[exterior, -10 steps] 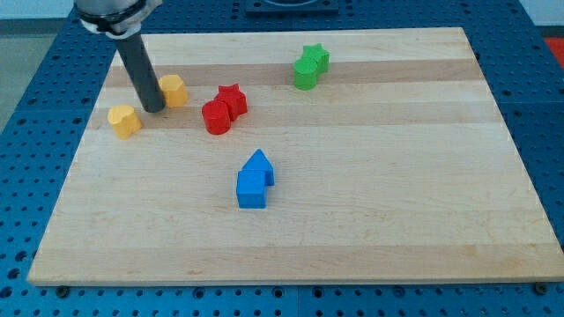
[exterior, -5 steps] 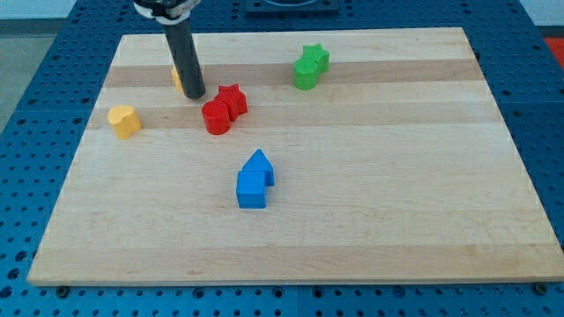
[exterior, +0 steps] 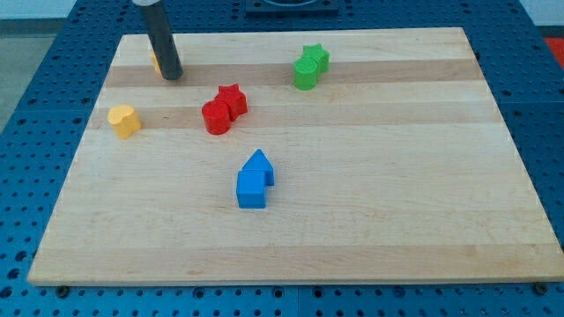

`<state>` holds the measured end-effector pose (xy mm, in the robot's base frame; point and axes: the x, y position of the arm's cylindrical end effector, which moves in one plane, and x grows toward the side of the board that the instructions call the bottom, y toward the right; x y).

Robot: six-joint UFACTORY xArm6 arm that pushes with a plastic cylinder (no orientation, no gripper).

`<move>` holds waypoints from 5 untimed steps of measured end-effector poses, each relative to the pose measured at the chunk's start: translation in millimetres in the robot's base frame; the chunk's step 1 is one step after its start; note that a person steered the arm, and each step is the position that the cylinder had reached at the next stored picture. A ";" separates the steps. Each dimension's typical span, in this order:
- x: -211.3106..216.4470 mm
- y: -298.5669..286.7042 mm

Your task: Move the yellow hexagon to the top left

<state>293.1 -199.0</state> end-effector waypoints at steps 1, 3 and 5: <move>-1.7 -10.4; -26.5 -11.2; -33.3 -4.7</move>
